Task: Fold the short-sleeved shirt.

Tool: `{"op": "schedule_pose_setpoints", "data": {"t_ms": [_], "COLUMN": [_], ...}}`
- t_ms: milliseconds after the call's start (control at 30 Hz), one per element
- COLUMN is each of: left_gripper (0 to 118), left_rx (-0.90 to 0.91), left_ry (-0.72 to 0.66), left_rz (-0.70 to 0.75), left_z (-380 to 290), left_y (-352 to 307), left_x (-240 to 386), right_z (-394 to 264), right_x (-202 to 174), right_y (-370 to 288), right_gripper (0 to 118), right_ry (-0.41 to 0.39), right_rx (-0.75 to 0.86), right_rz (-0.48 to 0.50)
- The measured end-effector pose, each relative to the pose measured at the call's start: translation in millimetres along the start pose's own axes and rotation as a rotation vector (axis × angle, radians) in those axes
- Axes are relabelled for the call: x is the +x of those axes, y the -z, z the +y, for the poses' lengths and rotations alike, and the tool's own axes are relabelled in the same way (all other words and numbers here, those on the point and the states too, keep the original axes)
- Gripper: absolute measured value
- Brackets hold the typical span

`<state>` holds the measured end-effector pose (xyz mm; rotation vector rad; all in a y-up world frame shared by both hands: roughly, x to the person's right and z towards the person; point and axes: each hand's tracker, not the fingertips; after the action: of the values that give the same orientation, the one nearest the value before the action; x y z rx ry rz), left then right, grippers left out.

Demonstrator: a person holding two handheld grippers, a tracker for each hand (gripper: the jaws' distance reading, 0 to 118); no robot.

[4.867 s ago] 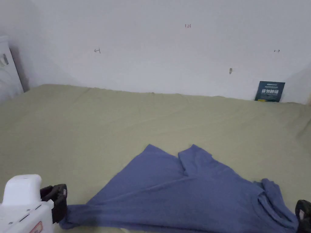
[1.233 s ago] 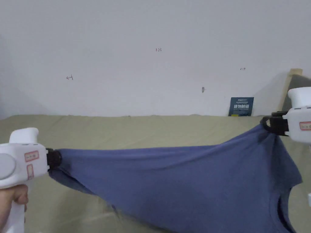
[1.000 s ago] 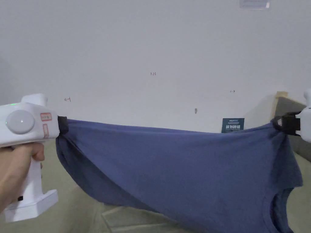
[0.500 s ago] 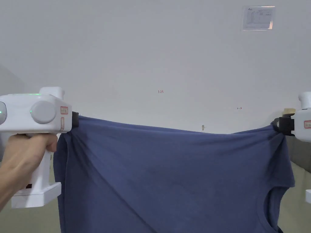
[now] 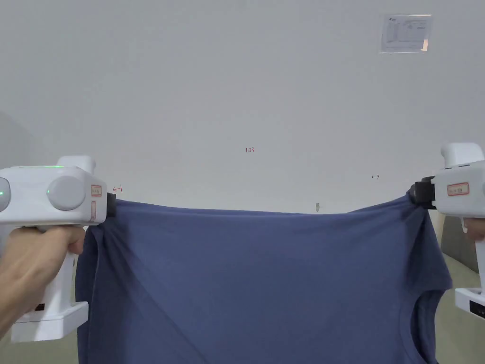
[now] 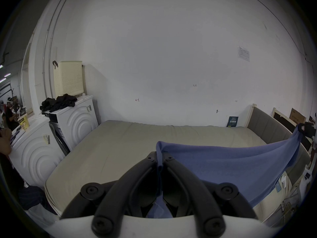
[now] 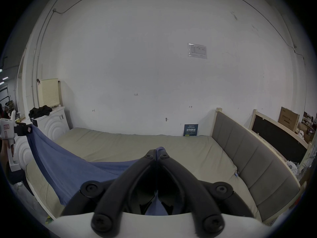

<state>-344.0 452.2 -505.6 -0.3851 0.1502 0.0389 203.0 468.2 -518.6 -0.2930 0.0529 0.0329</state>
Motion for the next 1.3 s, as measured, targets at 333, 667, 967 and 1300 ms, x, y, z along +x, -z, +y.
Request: {"op": "schedule_pose_setpoints", "data": {"t_ms": [333, 667, 967, 1300], "left_gripper": [0, 0, 0, 0], "left_rx": [0.036, 0.064, 0.078, 0.001], "left_ry": [0.011, 0.041, 0.082, 0.098], "left_rz": [0.034, 0.066, 0.114, 0.129], "left_z": [67.5, 118.2, 130.2, 72.8], "left_y": [52.4, 122.1, 184.3, 252.5], "left_x": [26.8, 55.5, 73.2, 73.4], "right_z": [70.5, 118.8, 139.2, 86.0], "right_x": [6.6, 13.9, 8.0, 5.7], "right_y": [67.4, 149.9, 207.1, 268.9], "right_gripper": [2, 2, 2, 2], "right_ry": [-0.028, -0.073, -0.083, -0.12], "right_rx": [0.018, 0.021, 0.047, -0.03], "right_rz": [-0.06, -0.116, -0.149, -0.133]}}
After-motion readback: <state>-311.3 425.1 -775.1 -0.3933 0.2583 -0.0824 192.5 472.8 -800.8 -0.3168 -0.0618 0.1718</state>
